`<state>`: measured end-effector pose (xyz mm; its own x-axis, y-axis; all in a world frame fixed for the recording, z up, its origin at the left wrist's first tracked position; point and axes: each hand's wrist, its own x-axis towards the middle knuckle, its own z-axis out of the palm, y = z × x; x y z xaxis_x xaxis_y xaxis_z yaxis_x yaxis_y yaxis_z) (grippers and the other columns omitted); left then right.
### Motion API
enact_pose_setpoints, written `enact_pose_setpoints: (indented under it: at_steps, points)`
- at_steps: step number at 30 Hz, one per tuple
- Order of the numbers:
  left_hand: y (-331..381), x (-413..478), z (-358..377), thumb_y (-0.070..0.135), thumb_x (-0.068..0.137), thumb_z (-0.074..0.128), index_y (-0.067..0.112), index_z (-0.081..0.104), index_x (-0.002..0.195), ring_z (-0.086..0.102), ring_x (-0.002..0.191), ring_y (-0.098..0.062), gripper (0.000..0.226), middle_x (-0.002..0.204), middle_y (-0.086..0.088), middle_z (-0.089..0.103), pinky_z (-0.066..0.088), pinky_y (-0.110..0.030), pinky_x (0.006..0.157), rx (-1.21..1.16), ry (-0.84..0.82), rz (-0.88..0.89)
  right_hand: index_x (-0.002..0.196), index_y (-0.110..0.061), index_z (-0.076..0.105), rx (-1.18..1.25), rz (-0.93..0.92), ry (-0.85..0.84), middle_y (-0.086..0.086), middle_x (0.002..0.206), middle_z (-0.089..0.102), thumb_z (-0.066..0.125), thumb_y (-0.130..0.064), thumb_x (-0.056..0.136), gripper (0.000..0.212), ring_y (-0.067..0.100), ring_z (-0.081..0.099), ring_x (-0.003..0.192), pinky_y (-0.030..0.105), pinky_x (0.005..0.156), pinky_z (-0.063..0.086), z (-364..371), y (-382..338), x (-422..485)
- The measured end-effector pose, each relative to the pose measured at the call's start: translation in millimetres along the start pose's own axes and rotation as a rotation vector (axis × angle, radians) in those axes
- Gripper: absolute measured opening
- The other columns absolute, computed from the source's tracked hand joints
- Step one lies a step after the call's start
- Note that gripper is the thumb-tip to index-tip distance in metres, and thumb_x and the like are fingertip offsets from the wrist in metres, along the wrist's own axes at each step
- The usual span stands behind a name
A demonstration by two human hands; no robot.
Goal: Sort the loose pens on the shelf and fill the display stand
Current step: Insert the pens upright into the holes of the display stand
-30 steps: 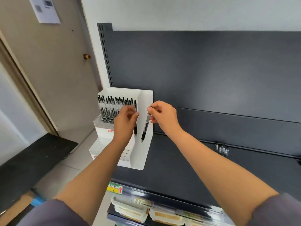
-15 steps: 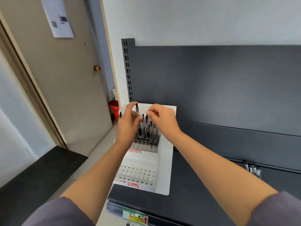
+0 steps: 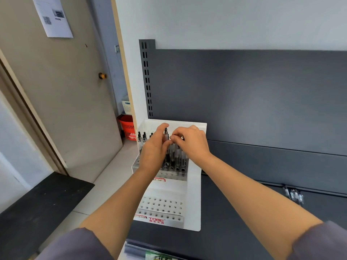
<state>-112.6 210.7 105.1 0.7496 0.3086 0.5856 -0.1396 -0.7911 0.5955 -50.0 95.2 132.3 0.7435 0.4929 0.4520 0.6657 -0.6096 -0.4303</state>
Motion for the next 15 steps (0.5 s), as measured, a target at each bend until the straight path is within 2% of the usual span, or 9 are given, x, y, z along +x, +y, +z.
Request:
enact_pose_setpoints:
  at_steps: [7,15]
  points:
    - [-8.2,-2.2,-4.4,0.011,0.089,0.059,0.016,0.043,0.127,0.058,0.073,-0.018,0.041,0.084,0.002,0.057,0.049,-0.031,0.068,-0.023,0.070,-0.038,0.092,-0.025,0.069,0.025,-0.010,-0.005,-0.011,0.086,0.069,0.055,-0.034,0.093,0.017,0.017,0.051,0.096,0.039,0.087,0.041,1.8,-0.5,-3.6]
    - [-3.4,-5.8,-2.9,0.011,0.090,0.059,0.018,0.042,0.125,0.061,0.077,-0.022,0.040,0.086,0.006,0.054,0.052,-0.037,0.070,0.039,-0.025,0.031,0.092,-0.027,0.069,0.017,-0.006,0.026,-0.013,0.084,0.066,0.055,-0.035,0.093,0.016,0.016,0.049,0.096,0.036,0.085,0.035,6.1,1.4,-5.4]
